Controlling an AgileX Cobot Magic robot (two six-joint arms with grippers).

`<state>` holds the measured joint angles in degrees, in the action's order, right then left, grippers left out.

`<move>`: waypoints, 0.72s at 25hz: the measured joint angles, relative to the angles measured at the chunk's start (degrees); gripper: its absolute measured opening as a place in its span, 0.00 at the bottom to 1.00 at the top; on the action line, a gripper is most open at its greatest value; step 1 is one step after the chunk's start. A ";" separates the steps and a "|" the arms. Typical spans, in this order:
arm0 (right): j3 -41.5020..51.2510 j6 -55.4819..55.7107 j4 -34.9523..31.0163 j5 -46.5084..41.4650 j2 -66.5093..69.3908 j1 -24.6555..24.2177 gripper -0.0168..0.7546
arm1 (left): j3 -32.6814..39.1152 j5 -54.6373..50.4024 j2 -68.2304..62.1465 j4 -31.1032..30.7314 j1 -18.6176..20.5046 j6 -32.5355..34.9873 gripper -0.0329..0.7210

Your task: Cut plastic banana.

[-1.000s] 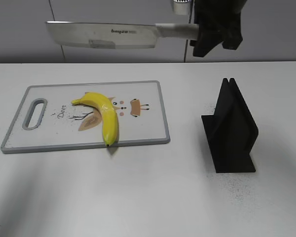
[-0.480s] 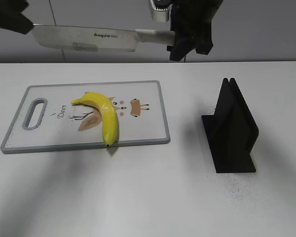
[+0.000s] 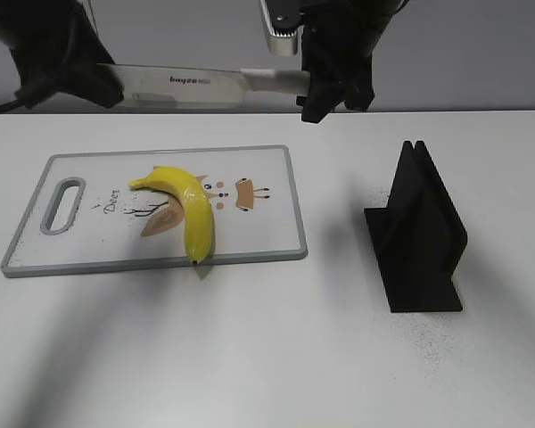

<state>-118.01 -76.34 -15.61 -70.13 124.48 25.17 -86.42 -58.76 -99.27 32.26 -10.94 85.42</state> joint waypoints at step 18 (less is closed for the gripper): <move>-1.56 3.17 0.45 2.27 6.17 -0.17 0.27 | -0.07 3.43 -10.79 -0.62 0.00 0.22 0.03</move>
<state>-119.58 -73.17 -15.16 -67.86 130.65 25.00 -86.49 -55.33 -110.06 31.64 -10.94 85.64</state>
